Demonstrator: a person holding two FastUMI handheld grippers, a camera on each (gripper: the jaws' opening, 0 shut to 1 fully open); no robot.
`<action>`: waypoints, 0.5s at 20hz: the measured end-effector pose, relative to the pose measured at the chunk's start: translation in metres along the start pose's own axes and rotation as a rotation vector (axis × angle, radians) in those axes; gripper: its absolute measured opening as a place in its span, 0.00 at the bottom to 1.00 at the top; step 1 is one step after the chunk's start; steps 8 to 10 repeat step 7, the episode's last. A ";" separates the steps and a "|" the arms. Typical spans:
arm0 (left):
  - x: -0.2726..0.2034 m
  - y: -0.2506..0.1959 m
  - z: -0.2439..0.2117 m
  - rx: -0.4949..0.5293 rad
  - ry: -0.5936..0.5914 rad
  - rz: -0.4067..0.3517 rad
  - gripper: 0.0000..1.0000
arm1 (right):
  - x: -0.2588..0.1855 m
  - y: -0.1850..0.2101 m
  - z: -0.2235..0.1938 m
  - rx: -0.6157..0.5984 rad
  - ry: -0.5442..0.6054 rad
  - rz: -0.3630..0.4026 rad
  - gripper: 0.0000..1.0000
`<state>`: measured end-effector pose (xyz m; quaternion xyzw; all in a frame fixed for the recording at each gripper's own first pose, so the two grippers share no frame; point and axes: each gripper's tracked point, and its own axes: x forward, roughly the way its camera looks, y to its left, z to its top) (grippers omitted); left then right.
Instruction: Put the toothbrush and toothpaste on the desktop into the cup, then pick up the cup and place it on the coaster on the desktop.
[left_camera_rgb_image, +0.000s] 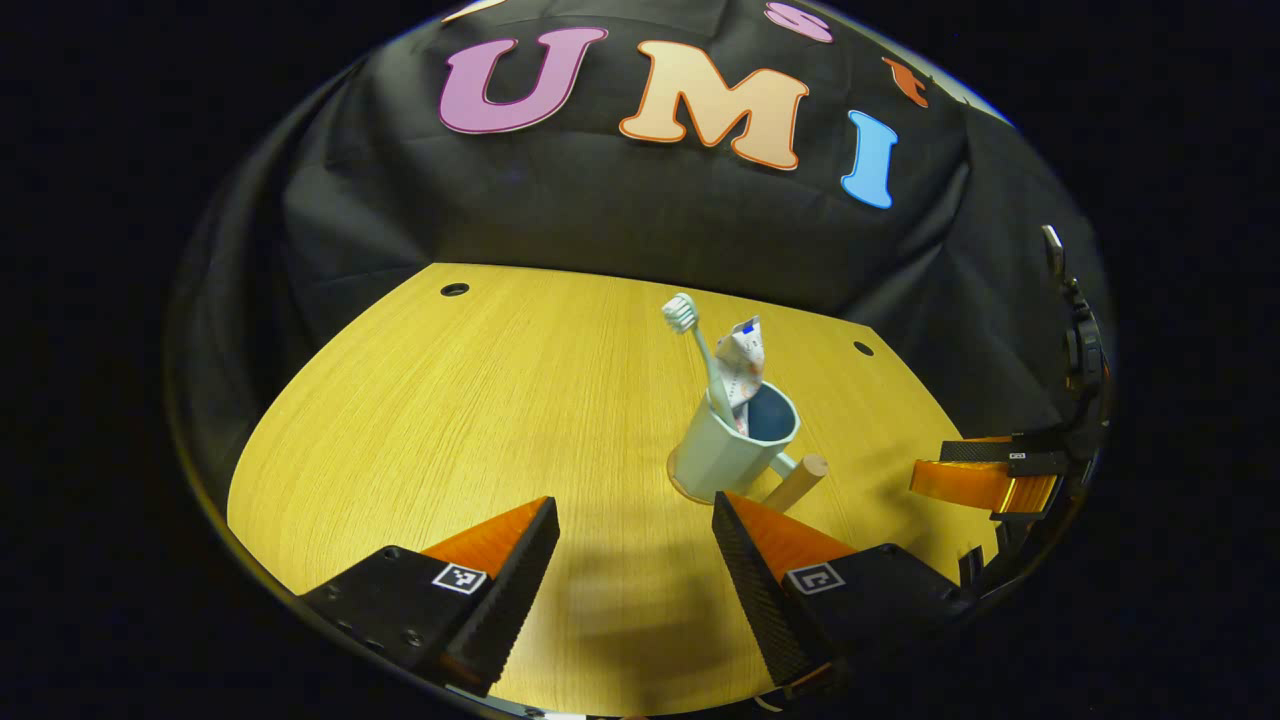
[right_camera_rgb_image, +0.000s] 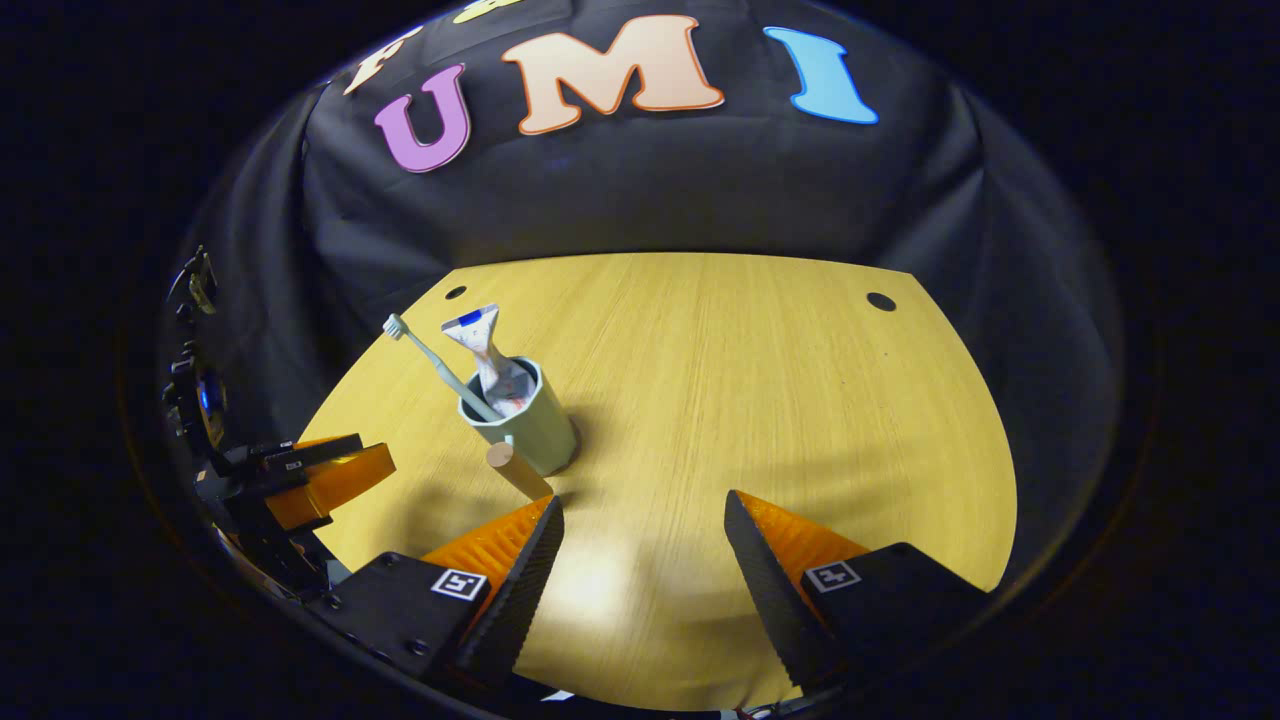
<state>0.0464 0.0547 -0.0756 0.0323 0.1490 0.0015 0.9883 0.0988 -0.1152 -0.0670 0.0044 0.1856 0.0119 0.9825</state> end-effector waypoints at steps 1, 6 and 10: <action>0.000 -0.003 0.001 0.008 -0.002 0.003 0.93 | -0.005 -0.006 0.000 0.011 -0.010 -0.002 0.99; -0.001 -0.021 -0.002 0.016 0.030 0.030 0.93 | -0.030 -0.028 0.000 0.068 -0.059 -0.009 0.99; 0.001 -0.025 -0.001 0.026 0.034 0.033 0.93 | -0.035 -0.033 0.002 0.075 -0.075 -0.013 0.99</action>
